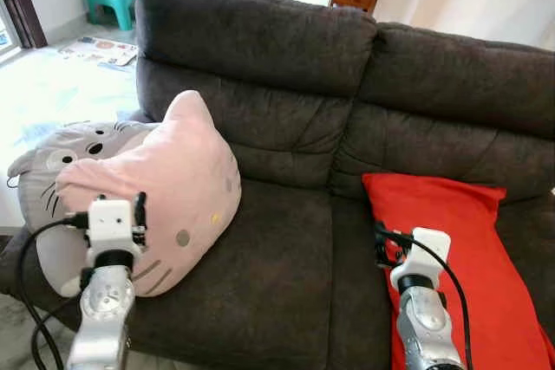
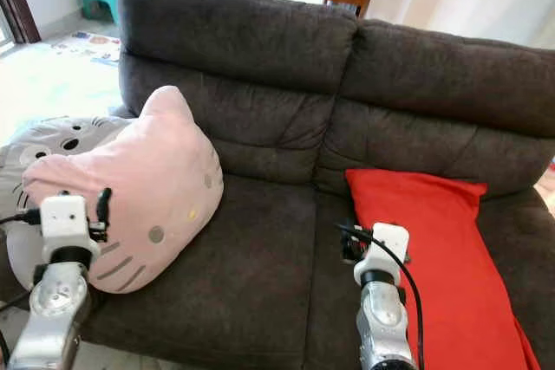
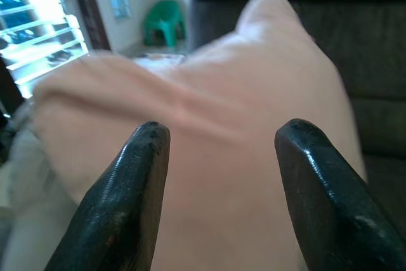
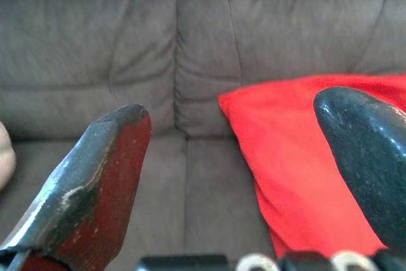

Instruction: Move the pillow to the sofa from floor

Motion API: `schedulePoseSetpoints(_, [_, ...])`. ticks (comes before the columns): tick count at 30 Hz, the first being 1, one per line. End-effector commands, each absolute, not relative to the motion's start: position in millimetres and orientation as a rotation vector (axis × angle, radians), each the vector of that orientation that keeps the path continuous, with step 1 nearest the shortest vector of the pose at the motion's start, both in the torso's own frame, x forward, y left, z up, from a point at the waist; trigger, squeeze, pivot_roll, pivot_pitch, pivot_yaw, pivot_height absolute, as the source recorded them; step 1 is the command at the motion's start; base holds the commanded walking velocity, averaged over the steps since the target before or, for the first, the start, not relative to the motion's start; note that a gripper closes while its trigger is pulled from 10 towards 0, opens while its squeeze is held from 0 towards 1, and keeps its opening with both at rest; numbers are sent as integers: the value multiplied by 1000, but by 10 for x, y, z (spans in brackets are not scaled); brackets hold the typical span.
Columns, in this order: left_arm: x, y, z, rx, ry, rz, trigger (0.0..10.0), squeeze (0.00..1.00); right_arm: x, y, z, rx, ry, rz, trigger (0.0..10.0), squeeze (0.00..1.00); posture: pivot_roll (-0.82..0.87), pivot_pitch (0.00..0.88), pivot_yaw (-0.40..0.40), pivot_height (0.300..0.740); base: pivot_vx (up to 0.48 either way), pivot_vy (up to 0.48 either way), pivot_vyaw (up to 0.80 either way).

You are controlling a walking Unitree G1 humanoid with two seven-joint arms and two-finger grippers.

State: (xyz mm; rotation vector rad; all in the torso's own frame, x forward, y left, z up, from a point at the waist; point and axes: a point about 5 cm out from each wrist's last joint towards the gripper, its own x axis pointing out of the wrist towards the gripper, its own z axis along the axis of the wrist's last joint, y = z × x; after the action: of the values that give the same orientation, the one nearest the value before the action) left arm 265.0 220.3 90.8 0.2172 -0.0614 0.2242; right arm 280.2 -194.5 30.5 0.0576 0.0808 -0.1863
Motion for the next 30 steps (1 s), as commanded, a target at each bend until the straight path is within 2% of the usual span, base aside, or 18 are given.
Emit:
schedulePoseSetpoints(1, [2633,2149,907,213,-75,195,10000,0,2777,-1976,341,56,54,-187,10000,0,160,0,-130,740,0,0,0])
schedulePoseSetpoints(8, [2699,1997,1012,241,-130,87,10000,0,2660,-2046,364,54,27,-207,10000,0,159,0,-115,740,0,0,0])
schedulePoseSetpoints(12, [2795,1901,852,227,-49,-16,10000,0,2586,-2082,150,47,143,-253,10000,0,152,0,-99,740,0,0,0])
schedulePoseSetpoints(15, [2819,1969,633,204,52,9,10000,0,2507,-2154,-12,50,243,-305,10000,0,138,0,-79,740,0,0,0])
schedulePoseSetpoints(19, [2808,2012,541,206,94,13,10000,0,2438,-2224,-103,52,296,-346,10000,0,142,0,-68,740,0,0,0])
schedulePoseSetpoints(20, [2777,2087,417,200,156,31,10000,0,2333,-2261,-239,76,380,-382,10000,0,143,0,-48,740,0,0,0])
schedulePoseSetpoints(30, [2669,2214,68,169,333,35,10000,0,2122,-2115,-503,68,542,-360,10000,0,124,0,-19,740,0,0,0])
